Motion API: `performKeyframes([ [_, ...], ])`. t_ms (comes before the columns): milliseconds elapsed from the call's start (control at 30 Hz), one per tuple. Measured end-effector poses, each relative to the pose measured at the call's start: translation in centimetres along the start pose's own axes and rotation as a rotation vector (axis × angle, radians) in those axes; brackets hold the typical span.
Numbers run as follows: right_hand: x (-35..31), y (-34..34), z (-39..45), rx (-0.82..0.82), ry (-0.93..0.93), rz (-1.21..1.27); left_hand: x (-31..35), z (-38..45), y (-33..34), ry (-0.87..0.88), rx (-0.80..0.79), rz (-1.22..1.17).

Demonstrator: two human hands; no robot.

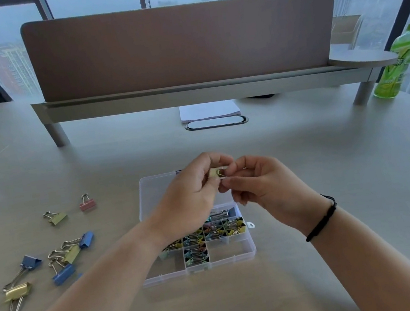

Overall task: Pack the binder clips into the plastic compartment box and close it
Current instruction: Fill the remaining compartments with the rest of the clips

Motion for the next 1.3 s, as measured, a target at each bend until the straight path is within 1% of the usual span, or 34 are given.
performKeyframes([
  [100, 0.0, -0.8, 0.2, 0.111, -0.008, -0.006, 0.0, -0.3, -0.8, 0.039, 0.034, 0.170],
  [200, 0.1, -0.6, 0.2, 0.113, -0.010, -0.021, -0.2, -0.6, -0.9, 0.050, 0.060, 0.211],
  [300, 0.1, 0.0, 0.1, 0.063, -0.036, -0.075, -0.4, -0.6, -0.7, 0.051, 0.079, 0.178],
  [367, 0.0, -0.2, 0.1, 0.060, -0.053, -0.097, -0.4, -0.6, -0.7, 0.036, 0.066, 0.123],
  [467, 0.0, -0.4, 0.0, 0.021, -0.032, -0.039, -0.3, -0.5, -0.9, -0.015, 0.067, -0.029],
  [600, 0.1, 0.0, -0.1, -0.075, 0.003, 0.037, -0.5, -0.4, -1.1, -0.060, 0.108, -0.139],
  [700, 0.1, -0.1, -0.1, -0.106, -0.001, 0.100, -0.6, -0.5, -1.0, -0.064, 0.104, -0.179],
  [800, 0.1, -0.4, -0.1, -0.135, -0.008, 0.107, -0.6, -0.5, -0.9, -0.057, 0.071, -0.161],
  [867, 0.0, -0.8, -0.2, -0.142, -0.029, 0.027, -0.6, -0.6, -1.1, -0.057, 0.047, -0.104],
  [900, -0.1, -1.0, -0.2, -0.139, -0.047, -0.056, -0.7, -0.7, -1.3, -0.054, 0.035, -0.048],
  [1000, 0.2, -1.4, 0.0, -0.113, -0.061, -0.385, -0.9, -0.9, -2.1, -0.057, -0.007, 0.201],
  [1100, 0.6, -1.4, -0.1, -0.112, -0.042, -0.658, -1.3, -1.3, -2.7, -0.115, -0.105, 0.339],
  [1200, 0.8, -1.1, -0.1, -0.114, -0.064, -0.853, -1.4, -1.5, -2.6, -0.132, -0.171, 0.442],
  [1300, 0.8, -0.9, 0.0, -0.127, -0.110, -0.957, -1.3, -1.6, -2.3, -0.124, -0.199, 0.508],
])
Point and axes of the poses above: each hand's wrist, its own z-axis towards the middle knuckle, its own y-axis out of the palm, x = y × z, the point moved 3 cm from there along z, towards the middle knuckle, and after that the axes turned 10 degrees about -z, right-handed, at the moved point
